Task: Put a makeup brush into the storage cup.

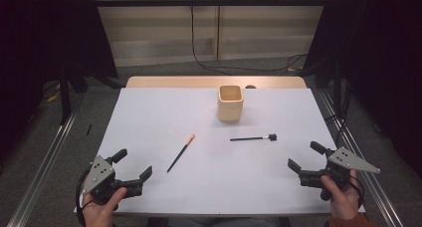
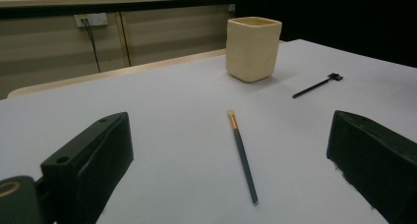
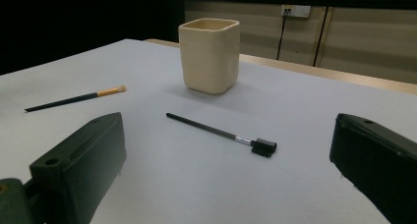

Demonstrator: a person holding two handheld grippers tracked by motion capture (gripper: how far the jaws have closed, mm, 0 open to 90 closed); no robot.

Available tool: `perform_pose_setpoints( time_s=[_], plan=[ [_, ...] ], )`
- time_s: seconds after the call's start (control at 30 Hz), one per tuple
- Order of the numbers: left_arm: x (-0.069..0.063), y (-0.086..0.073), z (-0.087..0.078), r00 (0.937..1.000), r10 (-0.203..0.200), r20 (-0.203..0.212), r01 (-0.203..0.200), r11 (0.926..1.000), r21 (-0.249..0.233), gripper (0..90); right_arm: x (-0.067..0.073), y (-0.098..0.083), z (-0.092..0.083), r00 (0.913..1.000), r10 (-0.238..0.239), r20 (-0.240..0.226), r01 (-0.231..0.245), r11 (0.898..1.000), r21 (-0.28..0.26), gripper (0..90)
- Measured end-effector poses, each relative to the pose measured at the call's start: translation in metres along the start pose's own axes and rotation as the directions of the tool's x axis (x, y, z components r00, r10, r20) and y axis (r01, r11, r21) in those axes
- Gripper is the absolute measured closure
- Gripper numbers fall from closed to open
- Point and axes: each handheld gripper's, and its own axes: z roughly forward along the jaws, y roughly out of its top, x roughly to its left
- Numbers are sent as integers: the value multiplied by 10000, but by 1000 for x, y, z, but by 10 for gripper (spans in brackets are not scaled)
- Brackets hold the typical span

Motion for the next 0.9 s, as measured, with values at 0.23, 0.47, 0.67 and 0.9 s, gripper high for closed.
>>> perform_pose_setpoints(
  time_s=[0.23,0.47,0.67,0.9],
  plan=[
    [0,0,0,9999,-98,26,98,10000,-17,35,-1,0,-1,9999,114,-17,-114,9999,-105,0],
    [-1,1,0,10000,-96,7,96,9999,-53,35,-2,-1,-1,9999,158,-30,-159,9997,-163,0],
    [-2,2,-3,10000,-43,40,44,9999,-120,36,-1,-1,-3,9995,310,-35,-311,9991,-279,0],
    [-2,4,-5,9994,-186,301,192,9996,-223,36,1,0,-4,9993,362,-18,-363,9986,-388,0]
  ],
)
